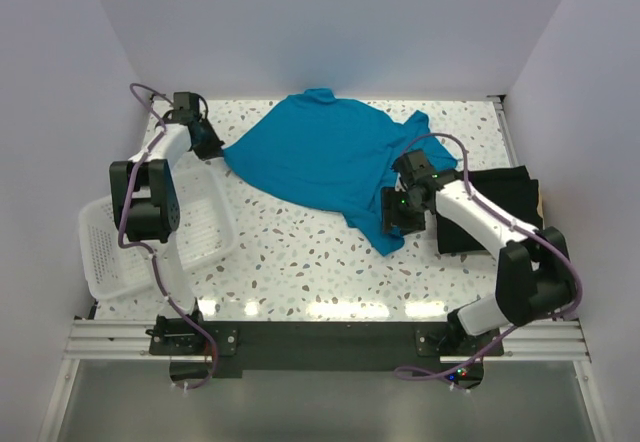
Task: Fold and stack the t-shirts
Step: Flatten the tshirt out
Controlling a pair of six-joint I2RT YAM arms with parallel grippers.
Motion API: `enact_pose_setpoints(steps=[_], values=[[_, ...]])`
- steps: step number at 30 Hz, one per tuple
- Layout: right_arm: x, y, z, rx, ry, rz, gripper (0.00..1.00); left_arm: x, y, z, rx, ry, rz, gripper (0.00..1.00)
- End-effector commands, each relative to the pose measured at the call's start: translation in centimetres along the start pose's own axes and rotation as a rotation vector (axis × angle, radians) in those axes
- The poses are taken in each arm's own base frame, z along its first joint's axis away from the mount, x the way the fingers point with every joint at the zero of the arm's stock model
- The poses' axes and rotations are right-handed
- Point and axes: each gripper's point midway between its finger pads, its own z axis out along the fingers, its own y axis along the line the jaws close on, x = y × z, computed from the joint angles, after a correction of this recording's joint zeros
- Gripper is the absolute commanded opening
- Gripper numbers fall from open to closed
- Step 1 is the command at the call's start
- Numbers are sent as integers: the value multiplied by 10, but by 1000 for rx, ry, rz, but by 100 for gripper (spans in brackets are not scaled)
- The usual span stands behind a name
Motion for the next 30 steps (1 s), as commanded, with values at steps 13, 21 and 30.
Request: enact_pose_setpoints(steps=[13,21,30], values=[[-38,-24,53,195,-85,-70,72,-11,-9,-4,41,-30,54,0],[-51,-18,46,192,-85,-102,5,-16,-11,-11,42,-54,57,0],[-34,1,-39,108,-25,-129,4,-29,-17,-50,42,-95,77,0]])
